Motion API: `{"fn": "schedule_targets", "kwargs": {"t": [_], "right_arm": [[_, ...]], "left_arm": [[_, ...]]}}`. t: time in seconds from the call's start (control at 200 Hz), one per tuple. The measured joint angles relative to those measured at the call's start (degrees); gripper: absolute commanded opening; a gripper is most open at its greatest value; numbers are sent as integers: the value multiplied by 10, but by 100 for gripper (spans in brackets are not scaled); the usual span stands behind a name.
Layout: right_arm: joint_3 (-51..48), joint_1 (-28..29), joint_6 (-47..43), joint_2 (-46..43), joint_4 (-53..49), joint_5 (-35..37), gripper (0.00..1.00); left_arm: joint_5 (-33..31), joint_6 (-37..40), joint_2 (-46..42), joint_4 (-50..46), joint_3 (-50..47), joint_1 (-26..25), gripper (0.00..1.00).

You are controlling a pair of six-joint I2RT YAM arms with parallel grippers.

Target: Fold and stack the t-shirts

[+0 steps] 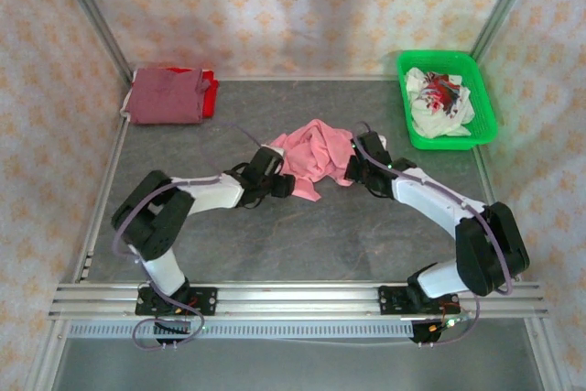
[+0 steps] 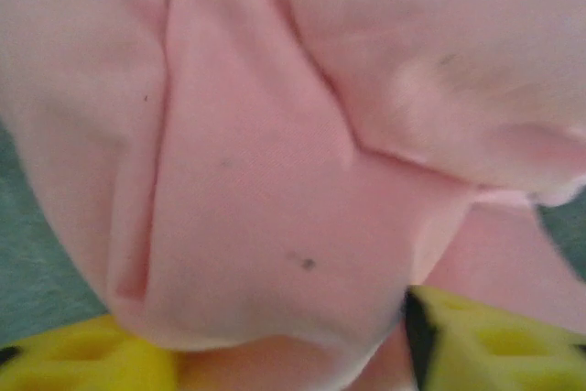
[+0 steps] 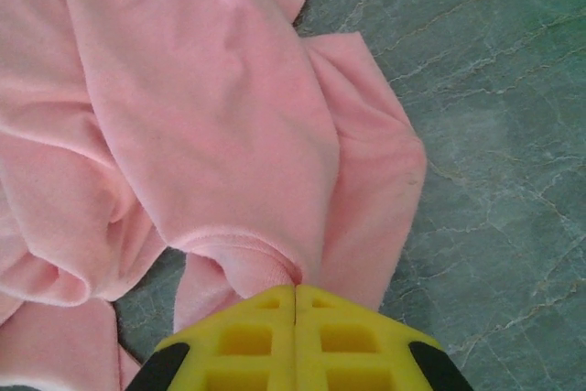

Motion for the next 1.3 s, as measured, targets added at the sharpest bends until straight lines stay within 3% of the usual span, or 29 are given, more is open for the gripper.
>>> {"fn": "schedule_targets", "kwargs": {"t": [0.06,0.225,0.51,0.746,0.881,1.016,1.116,1.156,1.226,1.301], "right_arm": [[0,-6,0,-7,-4,2,0],[2,-24,-7,-68,-30,23,0],[44,-26,-55,-203,-95,36,0],[109,-24,-94,-310,-143,7,0],[158,-23,-106,-338,-164,-5,0],[161,-23,-106,-334,-169,20,0],[154,-26,-106,-283,-158,48,0],[148,-28,-106,-252,-147,56,14],[144,-33,-107,-194,-128,67,25],[145,-48,-99,-123,-108,75,43]], "left_arm": [[-3,0,11,9,7,5,0],[-28,-11,-41,10,-20,30,0],[-109,35,-347,-110,-39,71,0],[-144,89,-514,-233,17,72,0],[-171,104,-582,-273,23,72,0],[-205,114,-596,-283,17,72,0],[-227,117,-555,-280,1,79,8],[-231,117,-525,-277,-2,85,26],[-239,119,-461,-259,-4,101,31],[-238,111,-385,-245,-5,129,47]]}}
